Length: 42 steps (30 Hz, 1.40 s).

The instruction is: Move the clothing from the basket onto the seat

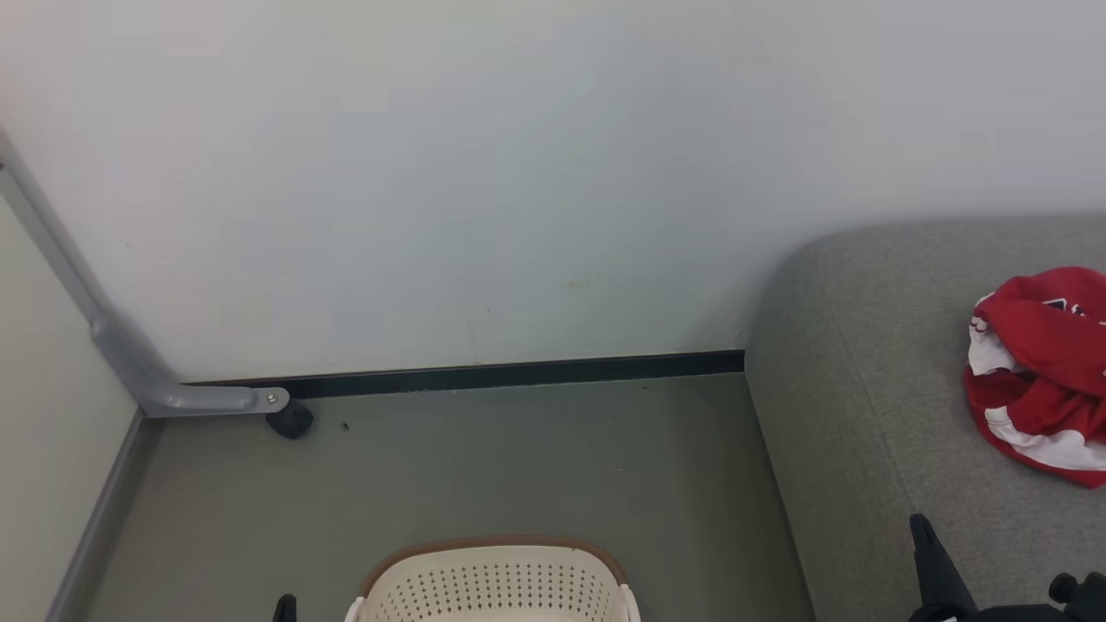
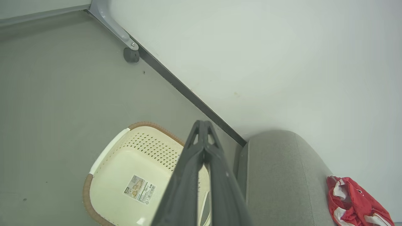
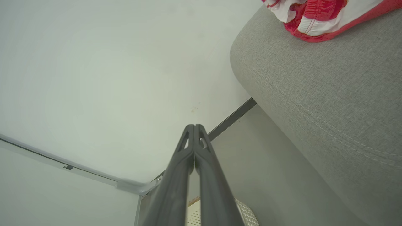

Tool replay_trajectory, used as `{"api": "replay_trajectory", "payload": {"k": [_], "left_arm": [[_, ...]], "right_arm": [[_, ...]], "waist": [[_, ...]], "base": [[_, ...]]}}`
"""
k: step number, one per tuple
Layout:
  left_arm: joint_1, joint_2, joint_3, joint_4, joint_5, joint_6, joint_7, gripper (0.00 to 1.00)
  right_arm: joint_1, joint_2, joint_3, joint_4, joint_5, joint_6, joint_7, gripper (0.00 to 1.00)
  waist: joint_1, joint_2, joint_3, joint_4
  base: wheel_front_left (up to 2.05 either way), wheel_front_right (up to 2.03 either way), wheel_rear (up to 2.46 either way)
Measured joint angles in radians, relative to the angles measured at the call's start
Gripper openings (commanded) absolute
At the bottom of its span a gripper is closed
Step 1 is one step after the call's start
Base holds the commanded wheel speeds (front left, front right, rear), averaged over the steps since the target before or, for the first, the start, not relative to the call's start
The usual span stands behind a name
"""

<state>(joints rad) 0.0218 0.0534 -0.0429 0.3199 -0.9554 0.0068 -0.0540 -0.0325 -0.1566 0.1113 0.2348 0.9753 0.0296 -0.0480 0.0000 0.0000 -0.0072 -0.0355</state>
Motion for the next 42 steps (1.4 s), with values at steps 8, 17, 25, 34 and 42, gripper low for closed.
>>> {"api": "replay_trajectory", "payload": {"k": [8,17,25,34,42], "left_arm": [[-0.017,-0.001,0.02,-0.001,-0.11,-0.021,0.028,0.0],[-0.028,-0.004,0.042,-0.003,-0.226,-0.046,0.059,0.0],[-0.041,-0.007,0.066,-0.005,-0.319,-0.069,0.086,0.0],[-0.062,-0.009,0.09,-0.009,-0.435,-0.088,0.116,0.0],[-0.08,-0.011,0.108,-0.01,-0.542,-0.113,0.141,0.0]], "right_arm": [[-0.004,0.02,-0.04,0.01,0.103,0.016,0.027,0.0],[-0.021,0.04,-0.085,0.025,0.214,0.033,0.057,0.0],[-0.021,0.058,-0.126,0.033,0.313,0.043,0.083,0.0],[-0.027,0.079,-0.17,0.045,0.428,0.06,0.11,0.0],[-0.041,0.095,-0.21,0.059,0.525,0.074,0.137,0.0]], "waist": [[0.0,0.0,0.001,0.006],[0.0,0.0,0.003,0.012],[0.0,0.0,0.005,0.018],[0.0,0.0001,0.006,0.025],[0.0,0.0001,0.008,0.03]], "base": [[0.0,0.0,0.0],[0.0,0.0,0.0],[0.0,0.0,0.0],[0.0,0.0,0.0],[0.0,0.0,0.0]]}}
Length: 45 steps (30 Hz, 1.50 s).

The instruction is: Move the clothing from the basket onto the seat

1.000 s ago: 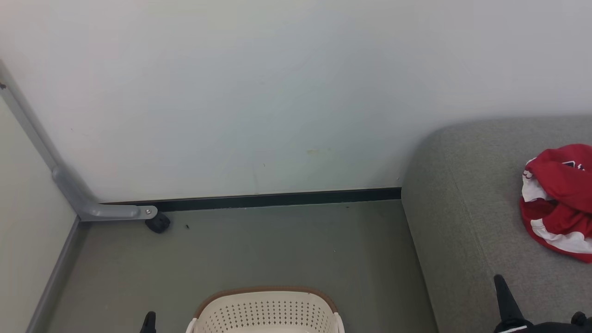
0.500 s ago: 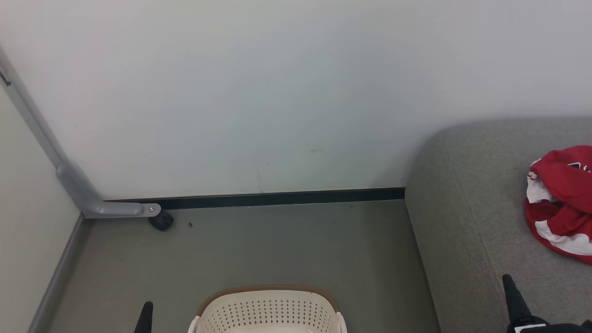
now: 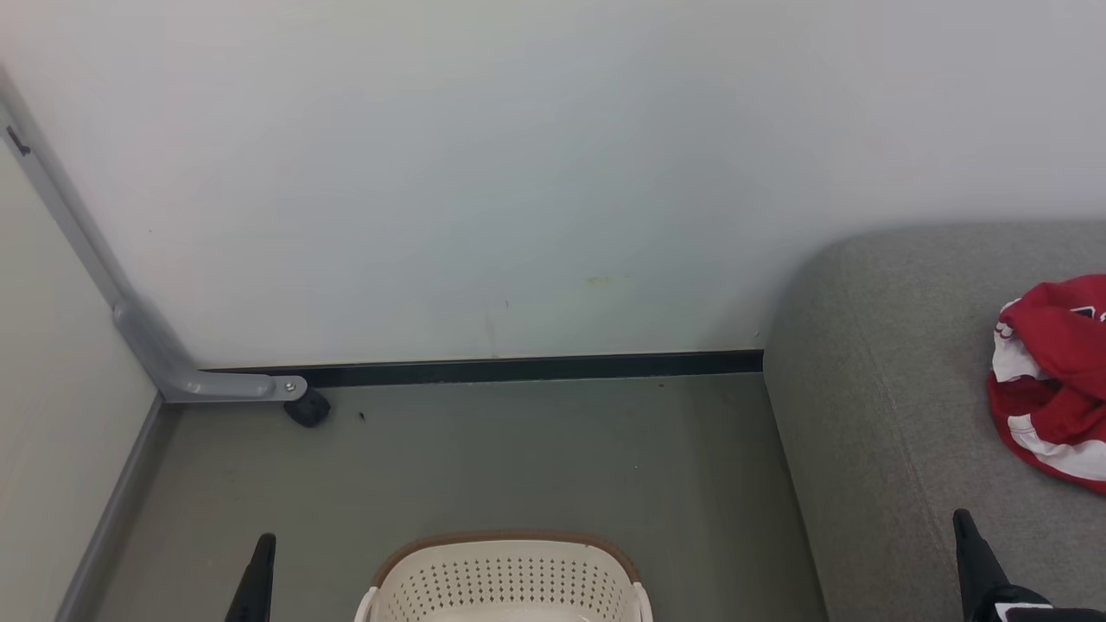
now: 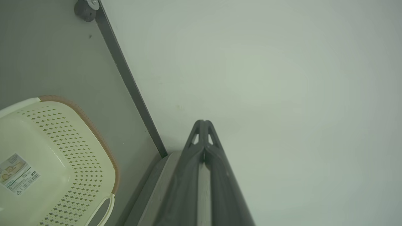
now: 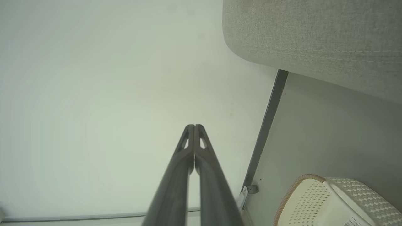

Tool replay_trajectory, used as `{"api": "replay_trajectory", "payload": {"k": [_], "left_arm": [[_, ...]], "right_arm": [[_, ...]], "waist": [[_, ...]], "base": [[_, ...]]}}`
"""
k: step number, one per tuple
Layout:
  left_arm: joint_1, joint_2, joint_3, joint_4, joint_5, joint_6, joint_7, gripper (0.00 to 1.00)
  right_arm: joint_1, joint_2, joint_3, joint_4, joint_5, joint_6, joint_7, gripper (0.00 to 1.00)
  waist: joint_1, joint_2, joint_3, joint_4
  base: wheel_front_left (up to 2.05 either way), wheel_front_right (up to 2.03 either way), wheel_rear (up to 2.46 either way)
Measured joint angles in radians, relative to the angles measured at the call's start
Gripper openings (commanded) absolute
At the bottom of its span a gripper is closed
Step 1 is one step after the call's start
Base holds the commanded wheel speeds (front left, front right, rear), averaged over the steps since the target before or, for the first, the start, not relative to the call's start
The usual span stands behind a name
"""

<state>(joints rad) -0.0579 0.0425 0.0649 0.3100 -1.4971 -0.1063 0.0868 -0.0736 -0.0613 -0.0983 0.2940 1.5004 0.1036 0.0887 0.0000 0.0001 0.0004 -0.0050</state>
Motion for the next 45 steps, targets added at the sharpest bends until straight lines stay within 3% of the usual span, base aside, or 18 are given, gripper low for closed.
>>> {"api": "replay_trajectory", "payload": {"k": [8,45], "left_arm": [[-0.007,-0.002,0.022,-0.002,-0.088,-0.01,0.023,0.0],[-0.018,-0.004,0.022,-0.003,-0.104,-0.017,0.026,0.0]], "right_arm": [[-0.001,0.017,-0.036,0.007,0.093,0.011,0.025,0.0],[-0.003,0.018,-0.038,0.007,0.094,0.011,0.025,0.0]], "waist": [[0.0,-0.0001,0.001,0.005],[0.0,-0.0001,0.001,0.005]], "base": [[0.0,0.0,0.0],[0.0,0.0,0.0]]}}
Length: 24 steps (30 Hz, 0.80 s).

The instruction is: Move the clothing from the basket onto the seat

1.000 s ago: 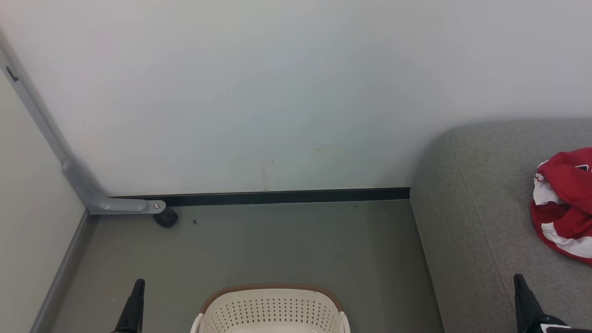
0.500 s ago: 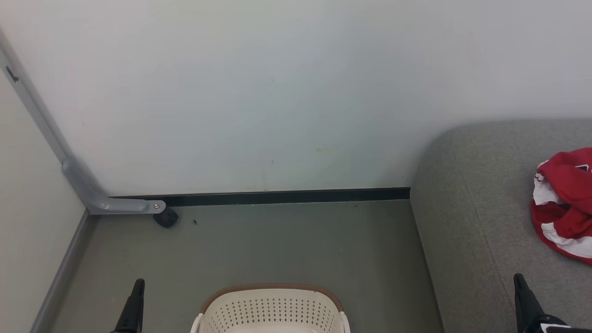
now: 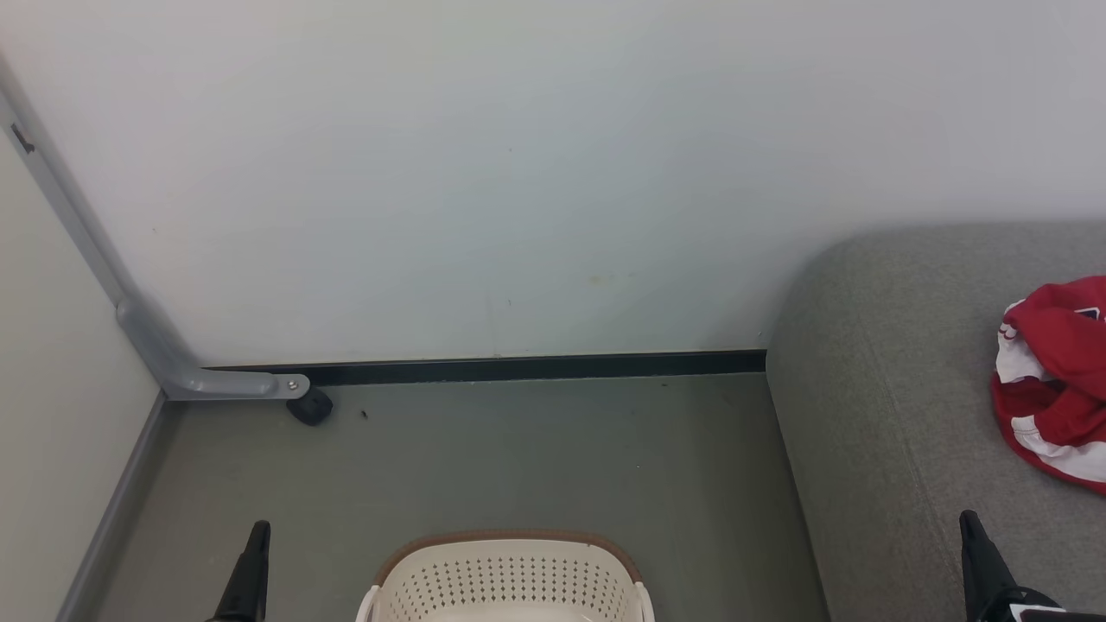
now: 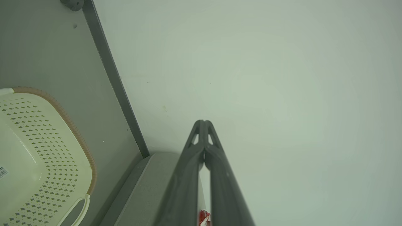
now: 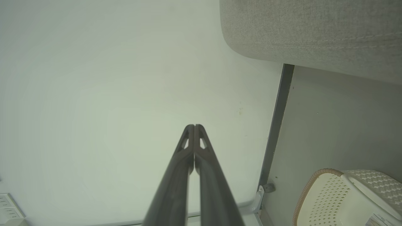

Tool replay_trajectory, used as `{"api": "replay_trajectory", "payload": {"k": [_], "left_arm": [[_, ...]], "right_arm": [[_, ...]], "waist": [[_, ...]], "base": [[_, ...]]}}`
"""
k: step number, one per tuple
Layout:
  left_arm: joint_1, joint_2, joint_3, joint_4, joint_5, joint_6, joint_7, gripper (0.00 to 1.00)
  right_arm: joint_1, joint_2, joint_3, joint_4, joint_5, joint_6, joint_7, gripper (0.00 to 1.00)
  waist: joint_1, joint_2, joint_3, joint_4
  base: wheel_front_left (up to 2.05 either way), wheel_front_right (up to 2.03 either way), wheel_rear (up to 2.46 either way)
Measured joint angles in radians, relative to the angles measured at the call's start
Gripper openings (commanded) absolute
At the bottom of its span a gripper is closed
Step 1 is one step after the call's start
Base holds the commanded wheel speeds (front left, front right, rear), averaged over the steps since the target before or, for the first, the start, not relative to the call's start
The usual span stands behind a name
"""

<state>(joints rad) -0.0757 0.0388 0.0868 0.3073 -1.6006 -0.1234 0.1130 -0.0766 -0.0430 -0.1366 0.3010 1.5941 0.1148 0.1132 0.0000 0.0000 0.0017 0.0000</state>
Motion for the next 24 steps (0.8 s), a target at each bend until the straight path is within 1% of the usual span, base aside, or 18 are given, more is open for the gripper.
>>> {"api": "replay_trajectory", "payload": {"k": [24], "left_arm": [[0.0,0.0,0.0,0.0,0.0,0.0,0.0,0.0]], "right_arm": [[0.0,0.0,0.0,0.0,0.0,0.0,0.0,0.0]], "waist": [[0.0,0.0,0.0,0.0]], "base": [[0.0,0.0,0.0]]}}
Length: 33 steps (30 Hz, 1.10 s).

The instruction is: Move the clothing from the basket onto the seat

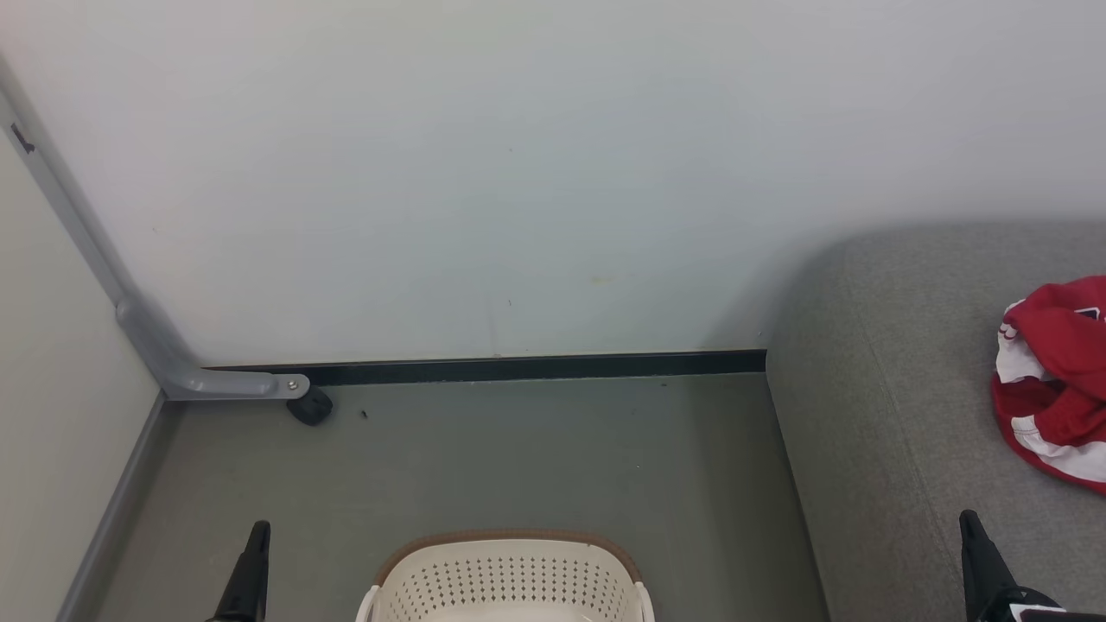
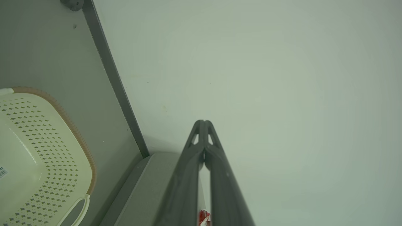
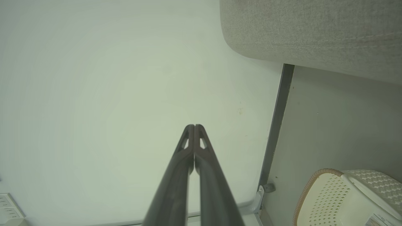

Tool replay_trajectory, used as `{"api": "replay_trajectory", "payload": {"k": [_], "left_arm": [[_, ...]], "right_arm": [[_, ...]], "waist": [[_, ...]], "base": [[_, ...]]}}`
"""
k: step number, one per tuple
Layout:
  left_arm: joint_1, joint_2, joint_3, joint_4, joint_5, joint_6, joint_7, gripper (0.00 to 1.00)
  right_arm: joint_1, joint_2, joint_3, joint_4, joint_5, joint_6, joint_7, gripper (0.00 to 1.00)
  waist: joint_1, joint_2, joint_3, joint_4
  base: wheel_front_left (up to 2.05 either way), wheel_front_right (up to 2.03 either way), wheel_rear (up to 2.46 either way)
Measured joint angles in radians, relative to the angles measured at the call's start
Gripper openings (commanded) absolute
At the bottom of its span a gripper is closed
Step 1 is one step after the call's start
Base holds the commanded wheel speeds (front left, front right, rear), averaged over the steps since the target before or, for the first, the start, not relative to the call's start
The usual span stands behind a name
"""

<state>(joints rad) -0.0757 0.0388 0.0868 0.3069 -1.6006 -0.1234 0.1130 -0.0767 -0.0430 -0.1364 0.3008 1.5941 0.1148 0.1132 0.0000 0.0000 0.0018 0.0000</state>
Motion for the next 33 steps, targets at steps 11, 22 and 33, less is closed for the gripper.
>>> {"api": "replay_trajectory", "payload": {"k": [11,22,33], "left_arm": [[0.0,0.0,0.0,0.0,0.0,0.0,0.0,0.0],[0.0,0.0,0.0,-0.001,0.0,0.0,0.0,0.0],[0.0,0.0,0.0,-0.001,0.0,0.0,0.0,0.0]], "right_arm": [[0.0,0.0,0.0,0.0,0.0,0.0,0.0,0.0],[0.0,0.0,0.0,0.0,0.0,0.0,0.0,0.0],[0.0,0.0,0.0,0.0,0.0,0.0,0.0,0.0]], "waist": [[0.0,0.0,0.0,0.0],[0.0,0.0,0.0,0.0],[0.0,0.0,0.0,0.0]], "base": [[0.0,0.0,0.0],[0.0,0.0,0.0],[0.0,0.0,0.0]]}}
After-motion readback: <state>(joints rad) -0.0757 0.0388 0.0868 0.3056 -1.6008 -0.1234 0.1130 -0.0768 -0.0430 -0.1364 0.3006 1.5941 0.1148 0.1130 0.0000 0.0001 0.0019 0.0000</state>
